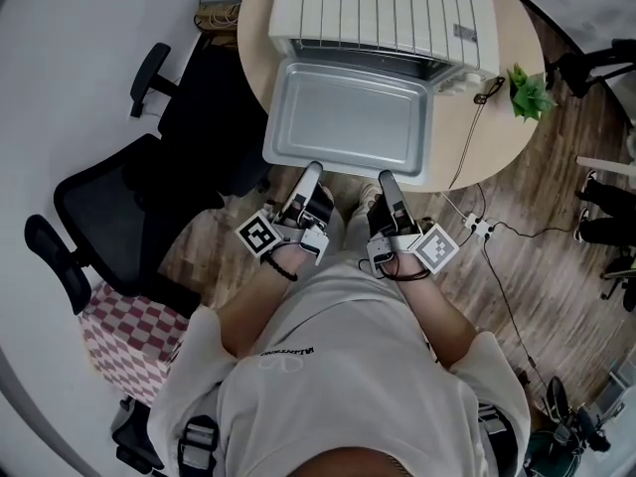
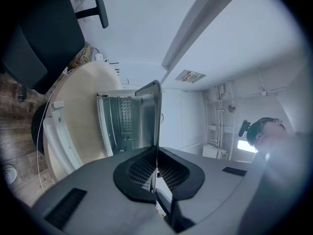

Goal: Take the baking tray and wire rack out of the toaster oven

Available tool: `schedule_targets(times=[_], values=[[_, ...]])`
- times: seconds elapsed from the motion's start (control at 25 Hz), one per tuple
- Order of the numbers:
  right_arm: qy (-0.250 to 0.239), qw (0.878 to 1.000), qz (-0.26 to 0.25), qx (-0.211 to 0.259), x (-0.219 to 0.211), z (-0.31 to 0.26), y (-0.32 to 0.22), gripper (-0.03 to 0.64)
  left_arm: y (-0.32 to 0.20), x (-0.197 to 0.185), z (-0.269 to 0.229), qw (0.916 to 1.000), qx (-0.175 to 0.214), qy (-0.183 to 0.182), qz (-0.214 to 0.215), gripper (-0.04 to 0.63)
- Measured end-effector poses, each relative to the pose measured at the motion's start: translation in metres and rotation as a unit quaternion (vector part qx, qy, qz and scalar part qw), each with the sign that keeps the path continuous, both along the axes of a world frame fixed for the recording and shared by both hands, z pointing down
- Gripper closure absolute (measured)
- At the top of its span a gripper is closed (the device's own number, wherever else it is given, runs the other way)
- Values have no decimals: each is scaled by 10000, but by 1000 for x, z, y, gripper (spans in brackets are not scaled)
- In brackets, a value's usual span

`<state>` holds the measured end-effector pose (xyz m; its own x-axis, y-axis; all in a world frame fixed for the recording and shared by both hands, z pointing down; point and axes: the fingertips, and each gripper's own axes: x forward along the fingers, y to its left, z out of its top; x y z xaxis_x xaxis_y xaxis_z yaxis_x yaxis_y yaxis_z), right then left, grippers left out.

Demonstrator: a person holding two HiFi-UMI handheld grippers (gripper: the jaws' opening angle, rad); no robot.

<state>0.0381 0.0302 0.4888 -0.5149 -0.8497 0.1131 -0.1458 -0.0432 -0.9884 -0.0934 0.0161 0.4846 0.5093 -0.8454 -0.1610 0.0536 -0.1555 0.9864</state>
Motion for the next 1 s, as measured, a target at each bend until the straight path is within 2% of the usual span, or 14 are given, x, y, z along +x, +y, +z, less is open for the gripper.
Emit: schedule_targets(times=[0.56, 0.84, 1.0], values=[[-83, 9967, -194, 780, -34, -80, 20, 594, 25, -36, -85, 9971, 734, -136, -152, 589], [52, 9924, -141, 1224, -28, -112, 7, 594, 12, -31, -115, 9937, 1112, -69, -110, 589], [147, 9907, -32, 1353, -13, -120, -12, 594, -11, -15, -125, 9925, 1221, -13, -52, 589]])
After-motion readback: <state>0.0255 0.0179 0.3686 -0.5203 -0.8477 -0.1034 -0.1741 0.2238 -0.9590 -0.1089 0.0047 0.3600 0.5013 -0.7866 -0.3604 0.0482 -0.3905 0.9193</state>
